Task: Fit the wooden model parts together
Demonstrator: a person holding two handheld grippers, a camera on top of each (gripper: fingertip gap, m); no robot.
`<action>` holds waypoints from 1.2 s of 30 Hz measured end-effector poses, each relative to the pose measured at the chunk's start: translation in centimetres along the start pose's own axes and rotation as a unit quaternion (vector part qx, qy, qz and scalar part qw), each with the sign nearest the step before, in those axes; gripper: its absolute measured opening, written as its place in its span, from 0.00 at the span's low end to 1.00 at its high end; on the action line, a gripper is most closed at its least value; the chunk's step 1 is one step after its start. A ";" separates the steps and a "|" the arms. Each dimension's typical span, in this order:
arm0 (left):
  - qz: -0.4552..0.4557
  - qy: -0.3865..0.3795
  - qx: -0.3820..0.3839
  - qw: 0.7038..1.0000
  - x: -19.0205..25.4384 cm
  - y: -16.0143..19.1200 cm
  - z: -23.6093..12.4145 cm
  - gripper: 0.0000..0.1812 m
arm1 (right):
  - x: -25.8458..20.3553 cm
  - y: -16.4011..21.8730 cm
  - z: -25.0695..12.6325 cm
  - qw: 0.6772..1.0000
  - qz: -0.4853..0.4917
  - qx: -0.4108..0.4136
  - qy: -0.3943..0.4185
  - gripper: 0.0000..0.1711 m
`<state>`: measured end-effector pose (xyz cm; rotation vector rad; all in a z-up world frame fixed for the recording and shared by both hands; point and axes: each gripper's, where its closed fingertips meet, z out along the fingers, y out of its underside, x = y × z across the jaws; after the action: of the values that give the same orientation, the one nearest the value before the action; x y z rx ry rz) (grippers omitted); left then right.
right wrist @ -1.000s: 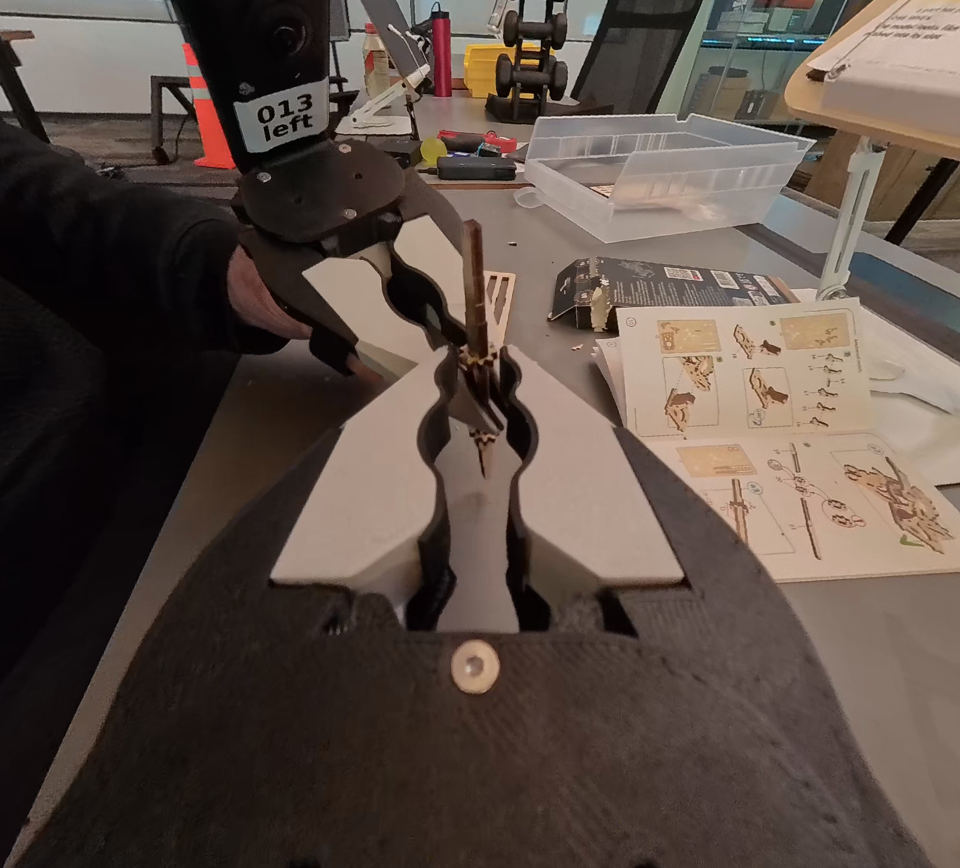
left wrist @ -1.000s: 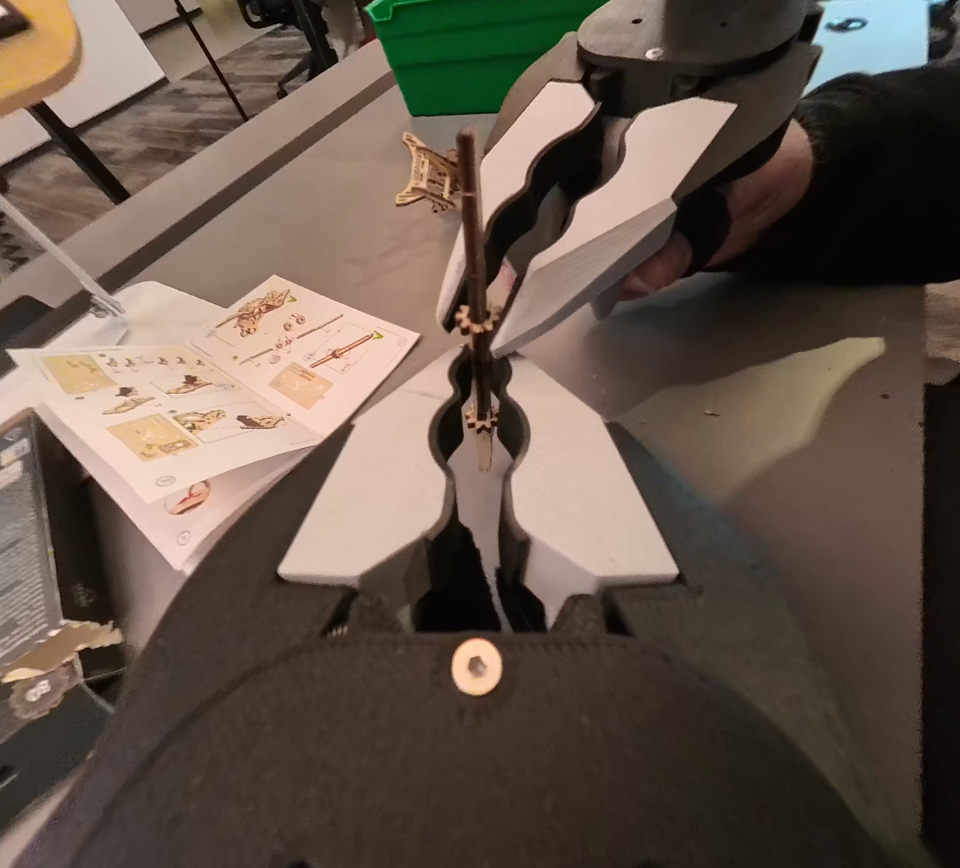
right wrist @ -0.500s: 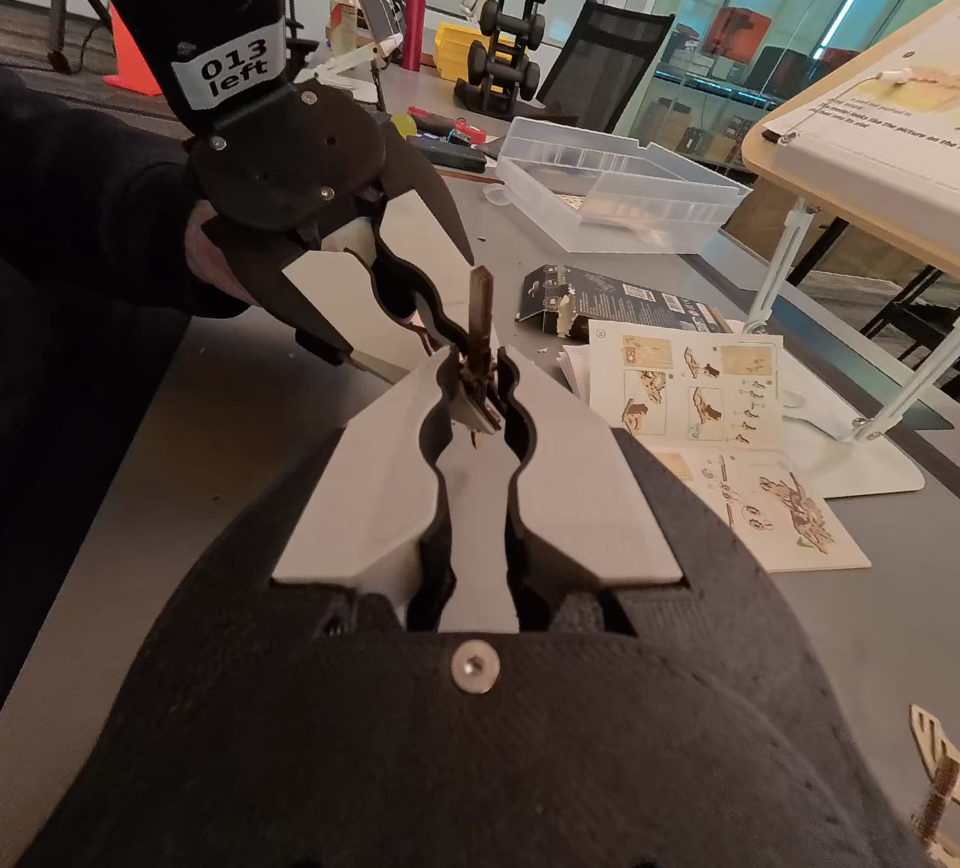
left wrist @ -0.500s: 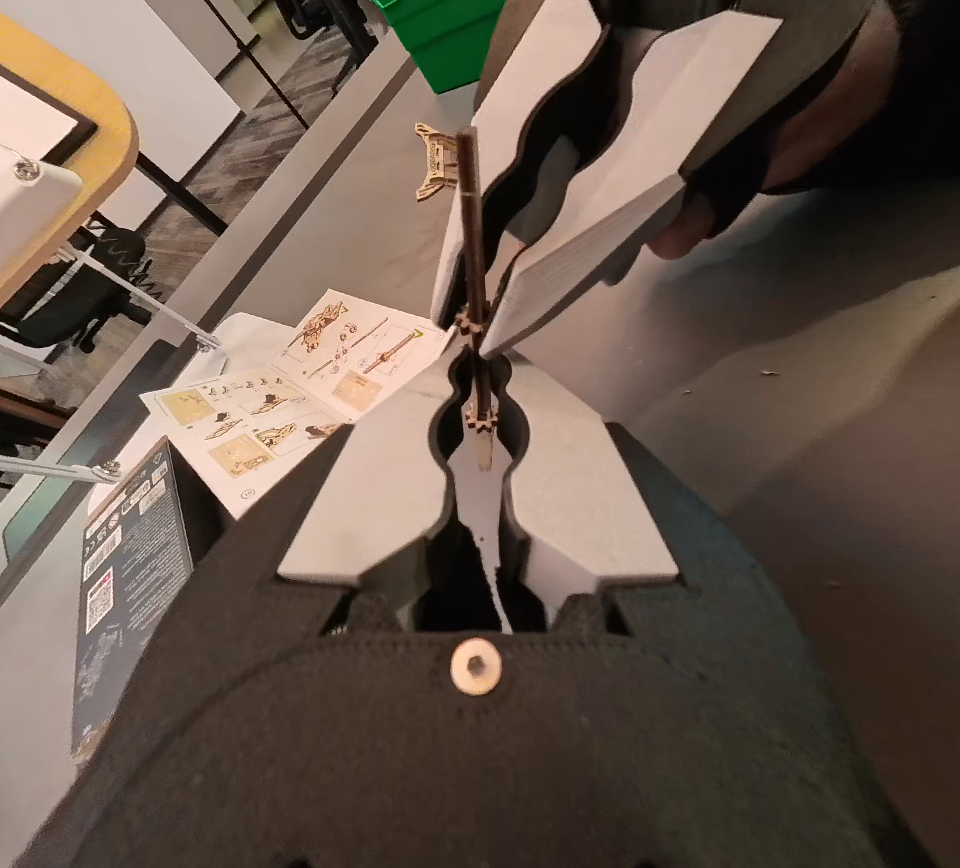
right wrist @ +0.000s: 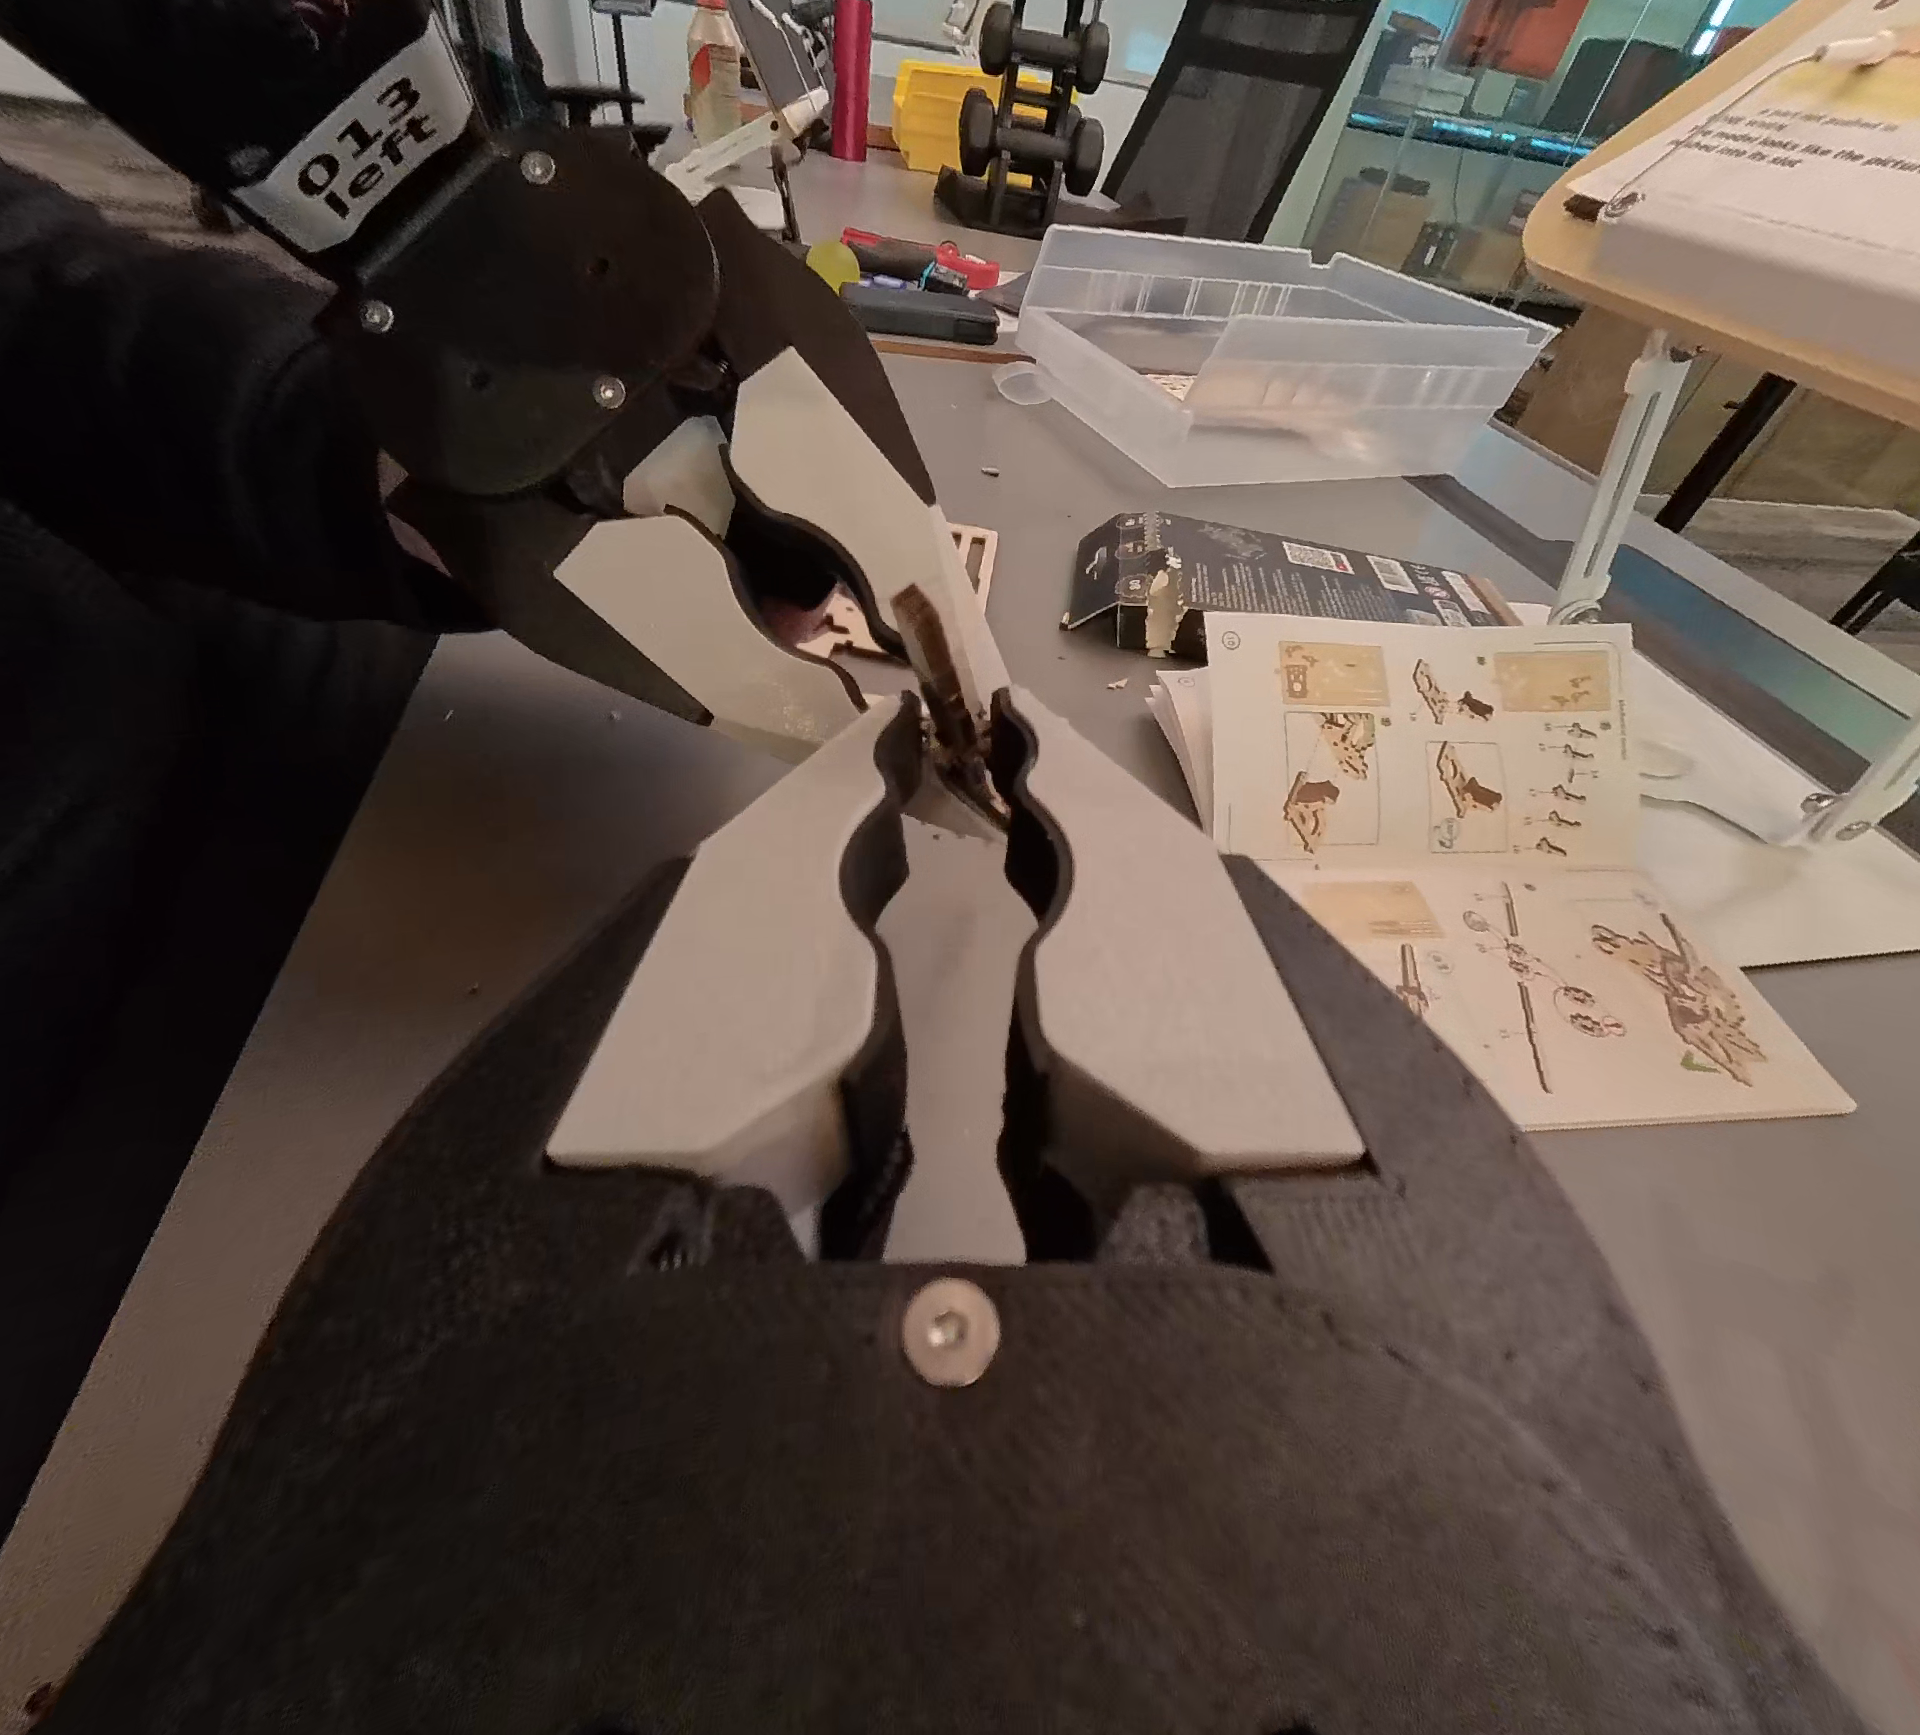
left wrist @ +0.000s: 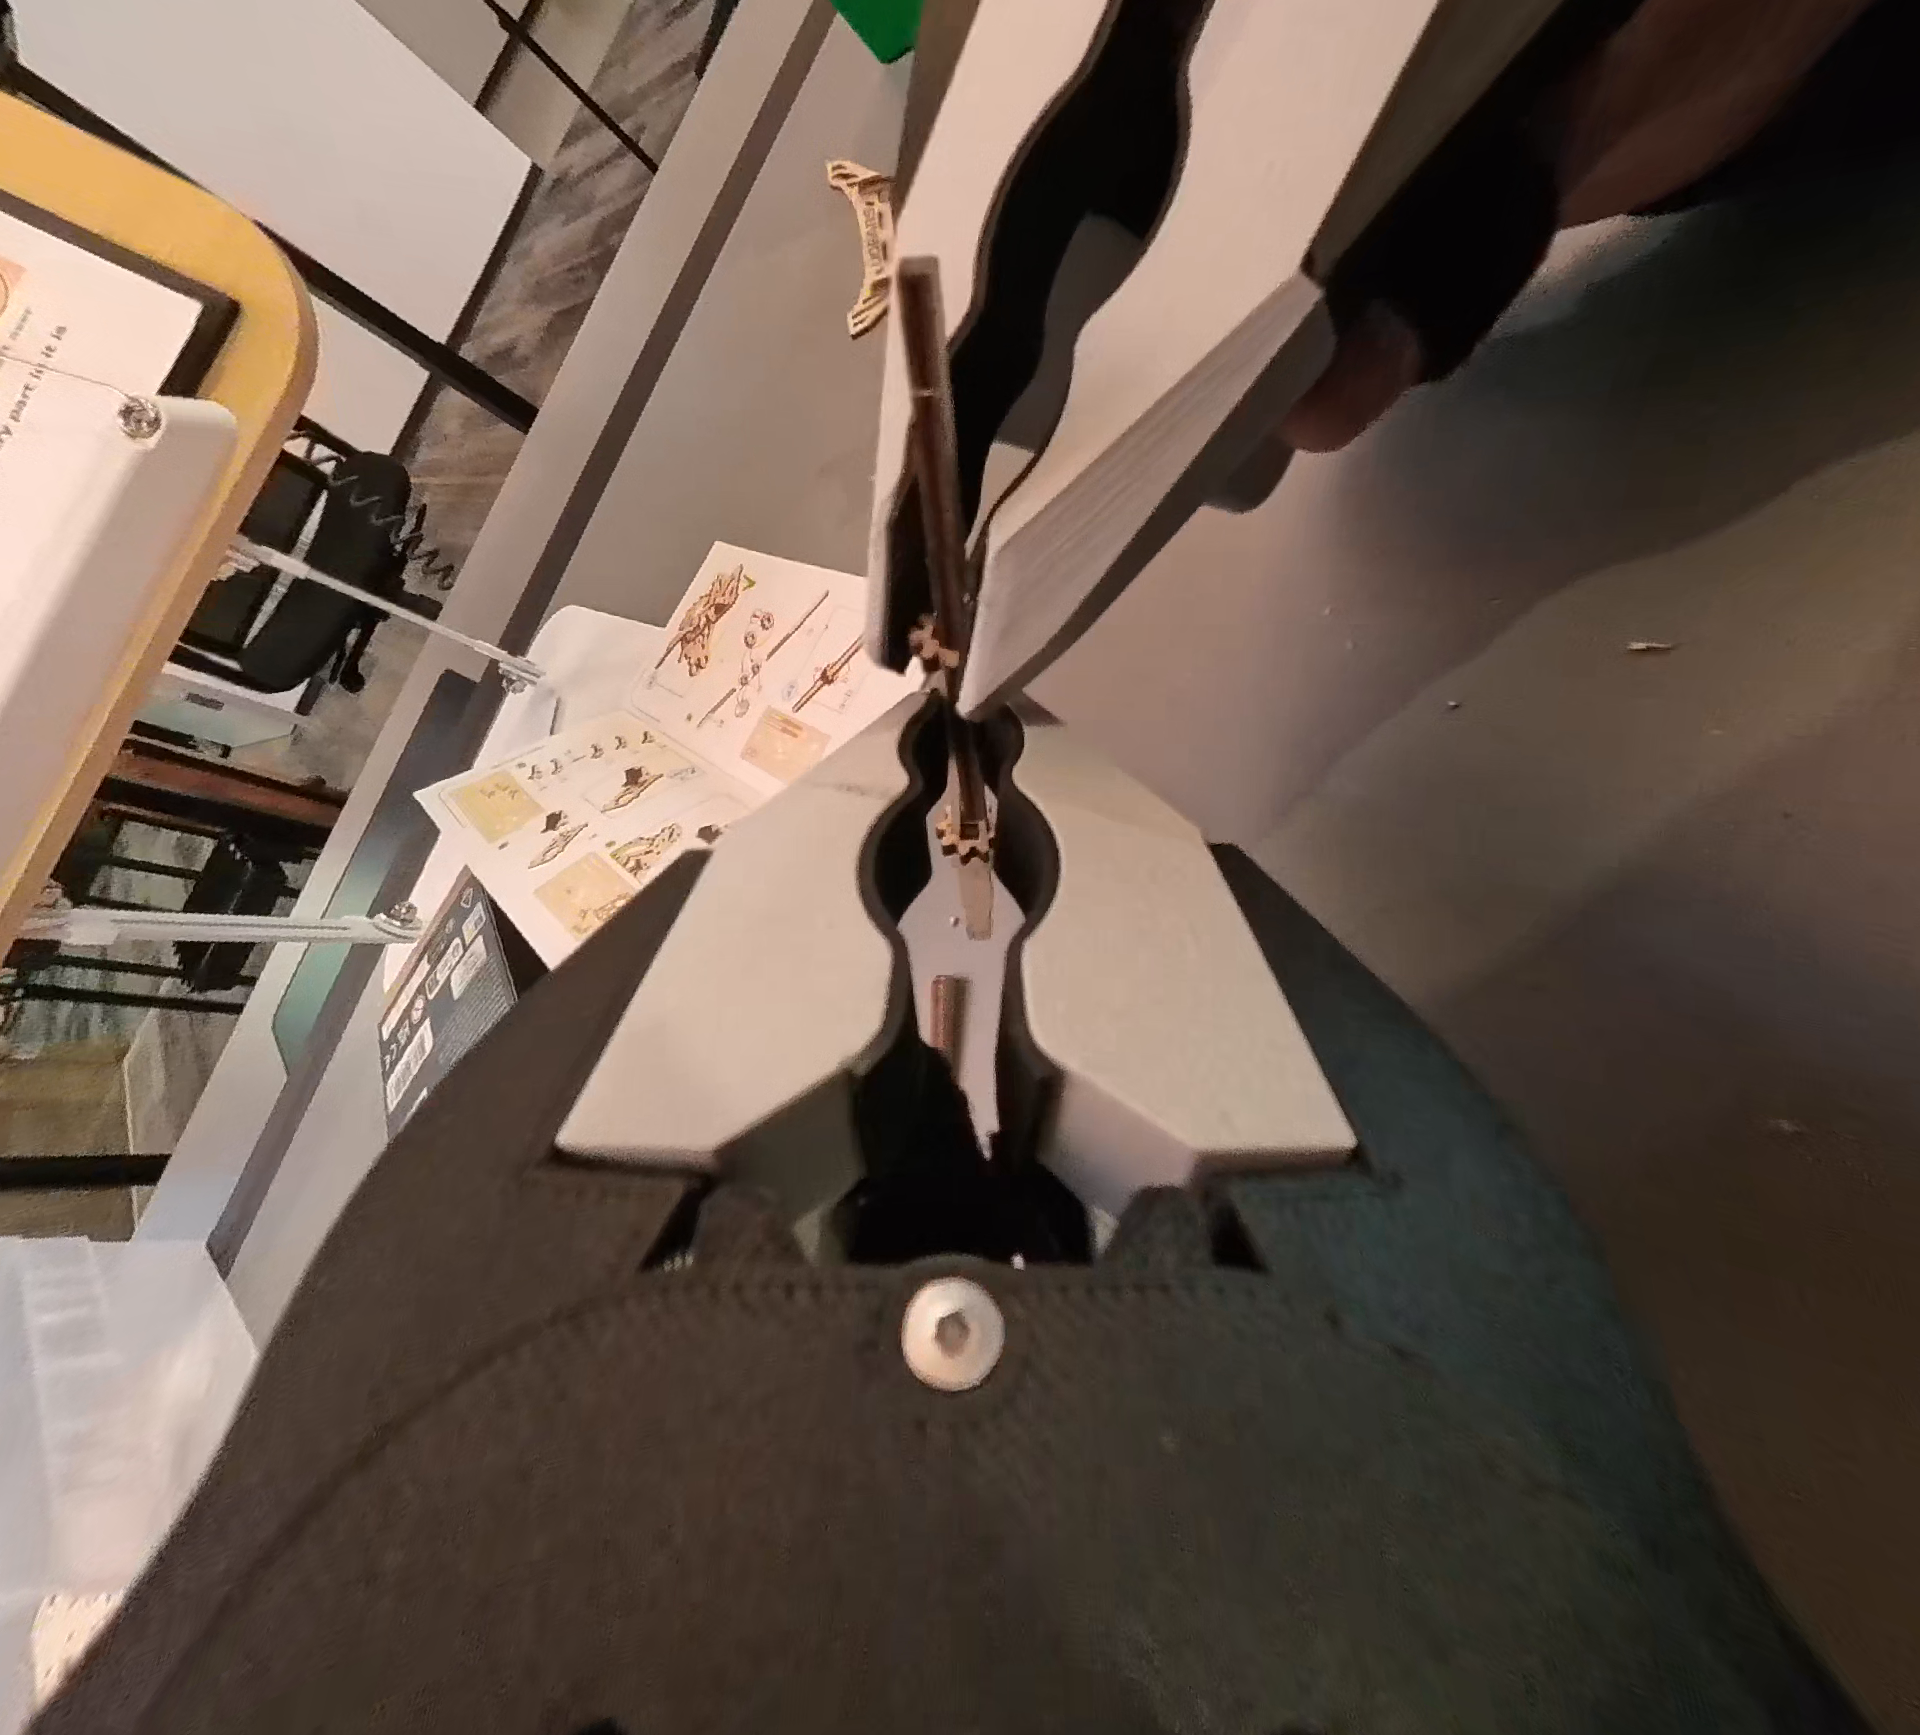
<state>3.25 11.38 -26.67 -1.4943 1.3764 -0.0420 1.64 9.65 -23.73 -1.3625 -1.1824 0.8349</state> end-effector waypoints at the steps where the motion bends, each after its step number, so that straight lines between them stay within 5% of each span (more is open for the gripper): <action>1: 0.003 -0.006 0.007 1.000 -0.1 -0.2 -0.1 0.02 | 0.0 -0.2 -0.1 1.000 0.005 0.009 -0.001 0.06; 11: 0.054 -0.051 -0.015 0.997 -0.9 -0.1 -0.1 0.02 | 0.1 -1.4 -0.8 0.998 0.038 0.050 -0.005 0.12; 36: 0.095 -0.080 -0.057 0.991 -1.4 0.6 0.9 0.02 | 1.2 0.4 0.4 0.997 0.037 -0.014 0.059 0.05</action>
<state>2.95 13.15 -26.64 -1.4203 1.4020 0.2753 1.62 10.98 -24.02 -1.4656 -1.0607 0.7825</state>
